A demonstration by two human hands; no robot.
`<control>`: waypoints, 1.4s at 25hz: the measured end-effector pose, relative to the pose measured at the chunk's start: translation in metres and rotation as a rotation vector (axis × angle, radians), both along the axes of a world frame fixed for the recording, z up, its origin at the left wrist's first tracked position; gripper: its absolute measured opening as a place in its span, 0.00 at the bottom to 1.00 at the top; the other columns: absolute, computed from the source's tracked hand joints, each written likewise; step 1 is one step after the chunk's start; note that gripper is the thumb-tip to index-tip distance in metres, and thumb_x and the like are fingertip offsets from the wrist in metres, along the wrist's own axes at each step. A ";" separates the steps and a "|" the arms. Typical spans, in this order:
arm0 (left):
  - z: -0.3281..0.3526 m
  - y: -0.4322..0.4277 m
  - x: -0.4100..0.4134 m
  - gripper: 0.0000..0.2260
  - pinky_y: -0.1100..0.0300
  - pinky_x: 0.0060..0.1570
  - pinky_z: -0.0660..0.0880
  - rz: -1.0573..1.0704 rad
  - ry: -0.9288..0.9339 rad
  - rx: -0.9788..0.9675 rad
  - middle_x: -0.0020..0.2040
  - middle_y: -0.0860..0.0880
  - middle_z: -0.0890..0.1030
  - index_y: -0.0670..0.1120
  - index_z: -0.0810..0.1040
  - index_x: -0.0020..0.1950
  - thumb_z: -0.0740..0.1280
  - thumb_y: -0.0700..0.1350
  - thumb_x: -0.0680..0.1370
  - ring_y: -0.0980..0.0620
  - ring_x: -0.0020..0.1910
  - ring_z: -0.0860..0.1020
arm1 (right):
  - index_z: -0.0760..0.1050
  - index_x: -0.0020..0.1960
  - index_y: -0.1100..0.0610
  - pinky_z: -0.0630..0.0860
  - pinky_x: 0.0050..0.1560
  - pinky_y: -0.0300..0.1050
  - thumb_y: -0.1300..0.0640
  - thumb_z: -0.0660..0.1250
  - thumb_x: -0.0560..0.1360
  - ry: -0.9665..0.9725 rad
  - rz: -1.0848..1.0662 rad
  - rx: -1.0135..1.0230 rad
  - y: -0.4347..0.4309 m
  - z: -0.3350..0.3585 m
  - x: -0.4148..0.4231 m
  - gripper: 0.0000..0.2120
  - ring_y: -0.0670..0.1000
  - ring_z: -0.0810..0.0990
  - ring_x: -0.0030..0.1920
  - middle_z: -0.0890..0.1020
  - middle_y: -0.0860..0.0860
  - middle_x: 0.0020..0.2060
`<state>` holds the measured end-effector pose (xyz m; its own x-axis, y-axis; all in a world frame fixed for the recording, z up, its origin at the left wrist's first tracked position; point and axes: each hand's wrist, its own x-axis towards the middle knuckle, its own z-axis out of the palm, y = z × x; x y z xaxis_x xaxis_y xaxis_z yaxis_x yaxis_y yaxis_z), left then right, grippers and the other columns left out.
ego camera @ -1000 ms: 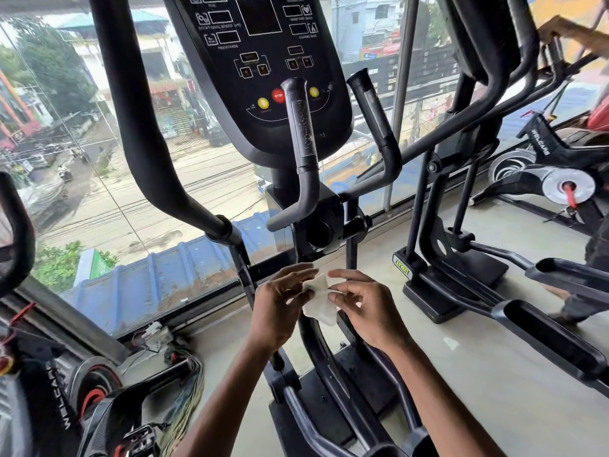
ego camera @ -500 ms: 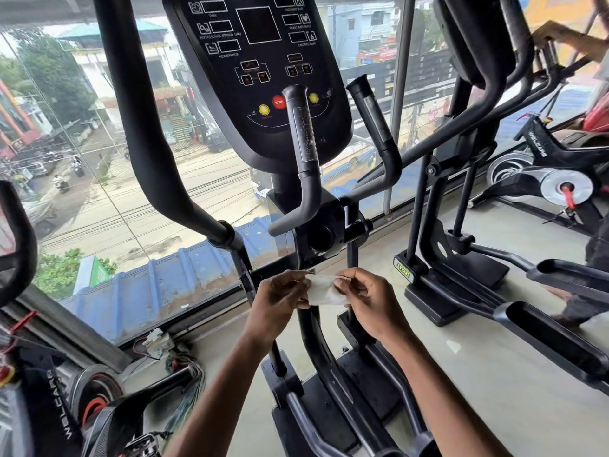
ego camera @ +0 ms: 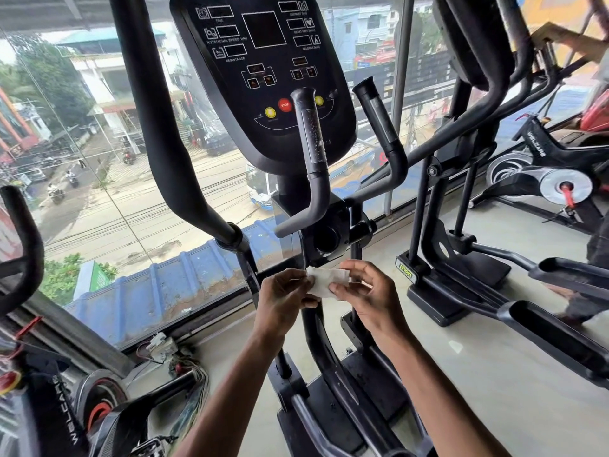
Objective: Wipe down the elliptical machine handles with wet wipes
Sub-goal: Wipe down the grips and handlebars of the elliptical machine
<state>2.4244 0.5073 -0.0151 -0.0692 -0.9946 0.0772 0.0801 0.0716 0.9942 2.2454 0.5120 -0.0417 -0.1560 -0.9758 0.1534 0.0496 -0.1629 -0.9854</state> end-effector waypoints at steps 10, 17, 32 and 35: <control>0.018 -0.018 -0.003 0.04 0.41 0.50 0.84 0.088 -0.170 -0.024 0.45 0.42 0.87 0.41 0.83 0.52 0.74 0.38 0.78 0.41 0.44 0.87 | 0.81 0.55 0.57 0.81 0.57 0.44 0.67 0.74 0.75 0.258 -0.298 -0.382 -0.003 0.004 0.020 0.11 0.48 0.81 0.62 0.80 0.48 0.61; 0.051 -0.021 -0.002 0.05 0.59 0.49 0.75 -0.102 -0.103 -0.088 0.38 0.52 0.85 0.47 0.83 0.45 0.71 0.43 0.81 0.54 0.42 0.82 | 0.83 0.59 0.57 0.85 0.50 0.54 0.60 0.76 0.78 0.306 -0.306 -0.441 -0.020 0.017 0.032 0.11 0.50 0.86 0.54 0.85 0.49 0.55; 0.108 -0.094 -0.032 0.14 0.43 0.66 0.76 0.117 -0.058 -0.149 0.53 0.51 0.85 0.53 0.81 0.54 0.65 0.55 0.73 0.49 0.57 0.82 | 0.82 0.60 0.58 0.81 0.53 0.57 0.62 0.70 0.78 0.391 -0.682 -0.571 -0.120 0.107 0.032 0.11 0.56 0.84 0.52 0.85 0.54 0.54; 0.100 -0.118 -0.040 0.18 0.41 0.64 0.77 0.178 -0.036 -0.128 0.52 0.49 0.86 0.52 0.83 0.54 0.64 0.57 0.70 0.45 0.55 0.84 | 0.84 0.59 0.58 0.82 0.52 0.53 0.59 0.70 0.79 0.437 -0.579 -0.650 -0.137 0.111 0.027 0.10 0.54 0.84 0.51 0.85 0.53 0.52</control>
